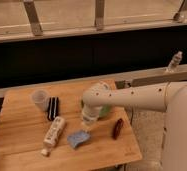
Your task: Wipe the white sponge on the table
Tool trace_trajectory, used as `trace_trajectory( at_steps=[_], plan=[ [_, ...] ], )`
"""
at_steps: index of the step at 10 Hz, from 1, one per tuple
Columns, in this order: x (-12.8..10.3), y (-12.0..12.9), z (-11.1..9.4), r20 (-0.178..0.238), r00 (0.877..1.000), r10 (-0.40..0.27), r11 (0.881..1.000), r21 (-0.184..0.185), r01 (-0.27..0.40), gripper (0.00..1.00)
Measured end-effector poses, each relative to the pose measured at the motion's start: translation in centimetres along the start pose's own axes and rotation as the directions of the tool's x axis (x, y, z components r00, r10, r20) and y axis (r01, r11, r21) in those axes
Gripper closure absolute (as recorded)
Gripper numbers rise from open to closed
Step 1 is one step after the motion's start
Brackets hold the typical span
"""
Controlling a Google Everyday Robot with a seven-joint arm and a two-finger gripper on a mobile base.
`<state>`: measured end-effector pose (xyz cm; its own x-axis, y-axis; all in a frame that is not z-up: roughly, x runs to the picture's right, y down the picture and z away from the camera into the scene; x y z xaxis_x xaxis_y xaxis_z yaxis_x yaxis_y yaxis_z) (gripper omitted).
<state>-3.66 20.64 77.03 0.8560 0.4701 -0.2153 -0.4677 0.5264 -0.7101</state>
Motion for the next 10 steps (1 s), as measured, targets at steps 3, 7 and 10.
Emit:
trace_trajectory(
  at_steps=[3, 7, 10],
  plan=[
    [-0.3, -1.1, -0.9, 0.018, 1.000, 0.004, 1.000, -0.006, -0.004, 0.20],
    [0.8, -4.8, -2.5, 0.098, 0.993, 0.073, 0.997, -0.030, -0.070, 0.20],
    [5.3, -9.4, -3.7, 0.192, 0.956, 0.221, 0.975, -0.067, -0.212, 0.20]
  ],
)
